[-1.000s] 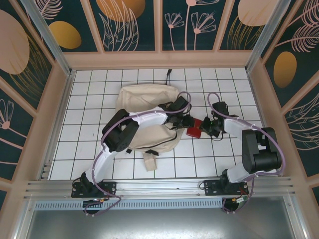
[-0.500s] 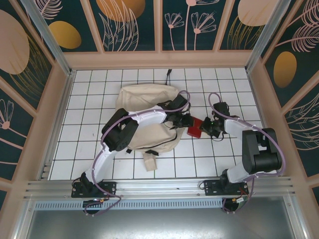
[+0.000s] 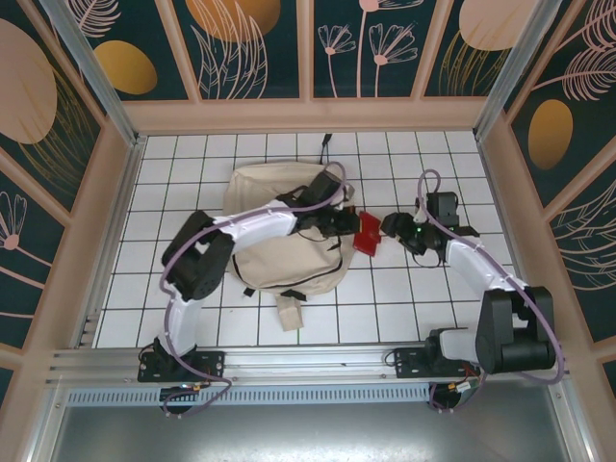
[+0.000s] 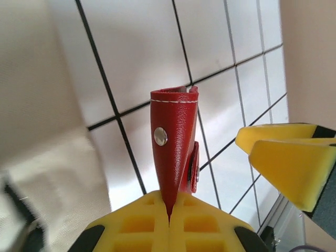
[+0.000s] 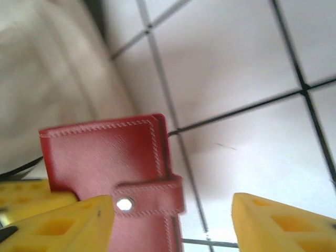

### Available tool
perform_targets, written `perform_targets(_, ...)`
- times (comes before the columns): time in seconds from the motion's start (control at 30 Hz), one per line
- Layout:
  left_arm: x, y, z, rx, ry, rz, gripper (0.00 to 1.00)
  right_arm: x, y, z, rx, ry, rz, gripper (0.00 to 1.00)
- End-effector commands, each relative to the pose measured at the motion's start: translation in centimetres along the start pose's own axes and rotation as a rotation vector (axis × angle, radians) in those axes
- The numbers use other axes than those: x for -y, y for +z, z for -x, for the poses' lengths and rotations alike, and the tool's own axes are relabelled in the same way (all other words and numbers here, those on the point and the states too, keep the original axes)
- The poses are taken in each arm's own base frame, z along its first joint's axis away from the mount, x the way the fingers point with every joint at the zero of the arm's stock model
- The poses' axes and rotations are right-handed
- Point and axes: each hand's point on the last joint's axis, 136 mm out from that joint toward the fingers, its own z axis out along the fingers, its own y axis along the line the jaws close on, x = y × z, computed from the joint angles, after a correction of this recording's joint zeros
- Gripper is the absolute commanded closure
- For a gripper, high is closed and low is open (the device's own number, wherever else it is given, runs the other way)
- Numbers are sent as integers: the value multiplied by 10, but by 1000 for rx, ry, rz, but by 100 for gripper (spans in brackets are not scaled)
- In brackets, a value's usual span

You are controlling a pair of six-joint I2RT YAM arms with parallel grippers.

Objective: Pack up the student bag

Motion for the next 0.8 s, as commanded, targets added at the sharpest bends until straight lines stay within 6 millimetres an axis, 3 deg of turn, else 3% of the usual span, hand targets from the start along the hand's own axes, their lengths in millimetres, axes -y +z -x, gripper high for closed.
perform_targets(0.0,18,-52,34,137,57,-56,100,-51,-16,17,30,-90,207,30)
perform_targets(0.17,15,-103,41,204,68,-88,100,-102,-28,10,-11,-163,440,17)
perform_targets(0.33,12,-154,46,284,84,-129,100,-150,-33,-4,-73,-236,612,11)
perform_targets(0.47,20,-170,38,281,87,-201,100,-183,-35,-14,-119,-295,720,10)
perform_targets(0.63,24,-179,35,279,64,-259,100,-204,-30,-13,-186,-327,787,10)
perform_targets(0.77,29,-180,34,273,43,-307,100,-214,-20,-18,-254,-337,814,23)
